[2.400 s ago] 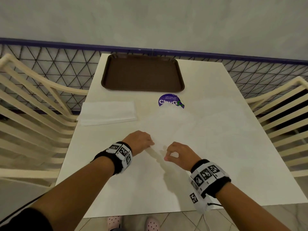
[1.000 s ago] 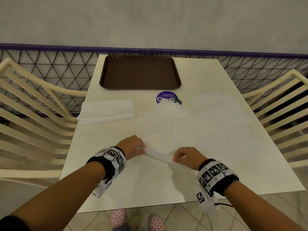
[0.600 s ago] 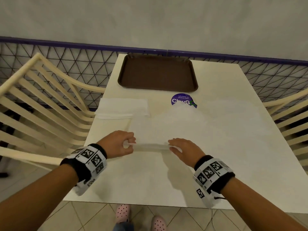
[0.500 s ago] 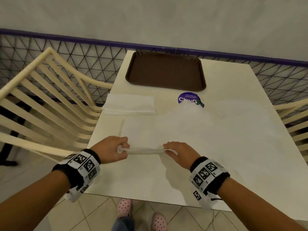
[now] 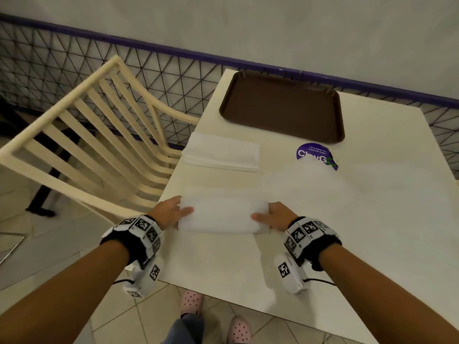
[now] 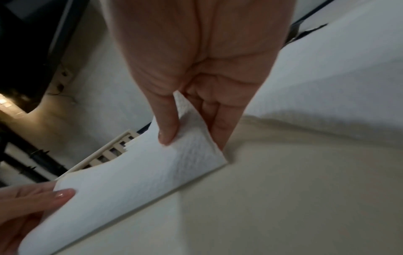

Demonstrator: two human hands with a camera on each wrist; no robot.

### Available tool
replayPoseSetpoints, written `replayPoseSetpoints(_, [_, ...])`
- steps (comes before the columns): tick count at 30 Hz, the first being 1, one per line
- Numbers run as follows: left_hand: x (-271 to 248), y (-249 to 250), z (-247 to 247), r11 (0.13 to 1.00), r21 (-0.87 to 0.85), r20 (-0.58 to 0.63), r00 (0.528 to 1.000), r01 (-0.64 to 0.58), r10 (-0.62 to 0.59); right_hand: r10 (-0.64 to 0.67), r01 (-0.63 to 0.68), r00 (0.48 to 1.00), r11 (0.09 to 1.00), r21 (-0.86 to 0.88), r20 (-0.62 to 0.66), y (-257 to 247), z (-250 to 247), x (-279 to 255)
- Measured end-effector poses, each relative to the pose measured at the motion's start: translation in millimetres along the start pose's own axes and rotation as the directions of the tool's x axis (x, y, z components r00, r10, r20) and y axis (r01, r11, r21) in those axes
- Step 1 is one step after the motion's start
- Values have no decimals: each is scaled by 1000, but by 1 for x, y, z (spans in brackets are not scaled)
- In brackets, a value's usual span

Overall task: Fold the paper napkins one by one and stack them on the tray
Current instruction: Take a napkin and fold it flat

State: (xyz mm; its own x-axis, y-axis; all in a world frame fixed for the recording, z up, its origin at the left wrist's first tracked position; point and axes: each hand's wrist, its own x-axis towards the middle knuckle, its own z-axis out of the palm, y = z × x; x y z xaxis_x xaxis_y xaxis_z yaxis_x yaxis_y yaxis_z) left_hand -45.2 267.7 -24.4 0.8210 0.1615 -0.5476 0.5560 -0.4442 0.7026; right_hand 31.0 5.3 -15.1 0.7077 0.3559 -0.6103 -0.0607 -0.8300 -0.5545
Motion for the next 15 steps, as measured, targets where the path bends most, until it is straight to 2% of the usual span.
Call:
replayPoseSetpoints(4, [15,4,-4,997,-24,20,997,70,-69,89,-85,996,989,124,-23,0,-1,13])
replayPoseSetpoints(7, [24,3,-6,995,-25,40,995,94,-93,108,-97,993,980,173,-56,0,0,17])
replayPoseSetpoints(11, [28,7,-6,994,-6,38,994,105,-105,60,-42,989,991,130,-136,-6,-2,19])
replayPoseSetpoints(15, [33,9,-5,990,86,15,993,116,-117,69,-65,987,997,30,-144,-8,-4,25])
